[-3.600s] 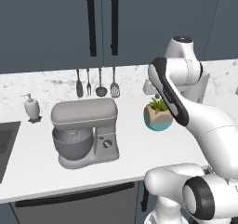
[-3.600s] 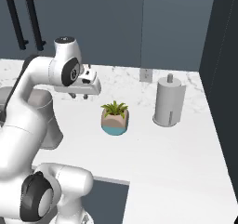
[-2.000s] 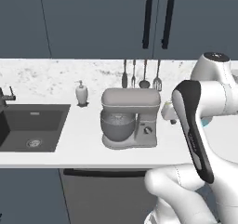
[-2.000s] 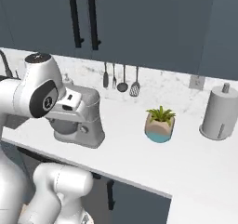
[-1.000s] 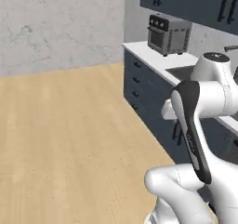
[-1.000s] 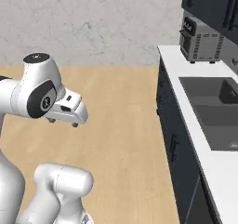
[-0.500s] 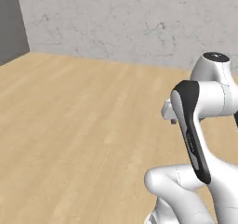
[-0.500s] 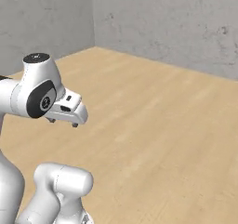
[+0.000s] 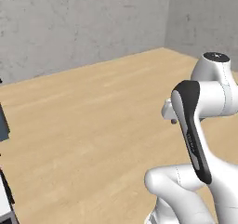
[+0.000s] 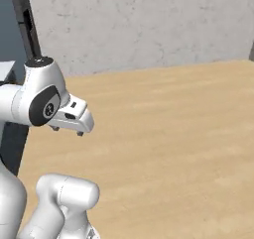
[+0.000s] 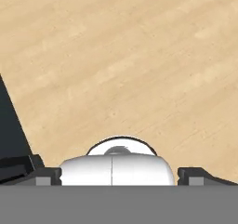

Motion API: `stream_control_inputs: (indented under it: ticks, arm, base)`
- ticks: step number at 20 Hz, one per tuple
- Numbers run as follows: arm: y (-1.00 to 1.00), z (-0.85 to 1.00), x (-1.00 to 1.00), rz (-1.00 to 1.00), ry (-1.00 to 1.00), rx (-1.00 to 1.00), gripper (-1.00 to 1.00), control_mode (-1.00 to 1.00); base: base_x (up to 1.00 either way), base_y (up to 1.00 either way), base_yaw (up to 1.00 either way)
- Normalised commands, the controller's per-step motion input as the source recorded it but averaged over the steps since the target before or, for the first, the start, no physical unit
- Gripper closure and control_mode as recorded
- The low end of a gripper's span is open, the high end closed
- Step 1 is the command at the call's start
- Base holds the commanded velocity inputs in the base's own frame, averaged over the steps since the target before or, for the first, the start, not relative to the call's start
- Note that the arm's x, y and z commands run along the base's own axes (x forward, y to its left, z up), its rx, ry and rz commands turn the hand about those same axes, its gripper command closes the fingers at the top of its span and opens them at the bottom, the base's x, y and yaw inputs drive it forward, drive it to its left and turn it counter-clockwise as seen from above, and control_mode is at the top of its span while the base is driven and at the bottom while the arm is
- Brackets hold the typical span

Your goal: Navigate to the shelves.

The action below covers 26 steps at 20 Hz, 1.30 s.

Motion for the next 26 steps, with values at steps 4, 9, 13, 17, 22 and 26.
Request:
stream_control_inputs:
  ticks: [4, 9, 13, 17, 22, 26]
  arm:
    - [0.0, 0.0, 0.0, 0.0, 0.0, 0.0, -1.0, 1.0]
    - [0.0, 0.0, 0.0, 0.0, 0.0, 0.0, -1.0, 1.0]
    - [0.0, 0.0, 0.0, 0.0, 0.0, 0.0, -1.0, 1.0]
    - [0.0, 0.0, 0.0, 0.0, 0.0, 0.0, -1.0, 1.0]
    - [0.0, 0.0, 0.0, 0.0, 0.0, 0.0, -1.0, 1.0]
    - [0.0, 0.0, 0.0, 0.0, 0.0, 0.0, -1.0, 1.0]
  base:
    - [-0.01, 0.0, 1.0]
    - [0.0, 0.0, 0.99]
    - [0.0, -0.23, 0.89]
    - [0.0, -0.49, 0.78]
    - [0.0, -0.9, 0.61]
    - [0.05, -1.0, 0.48]
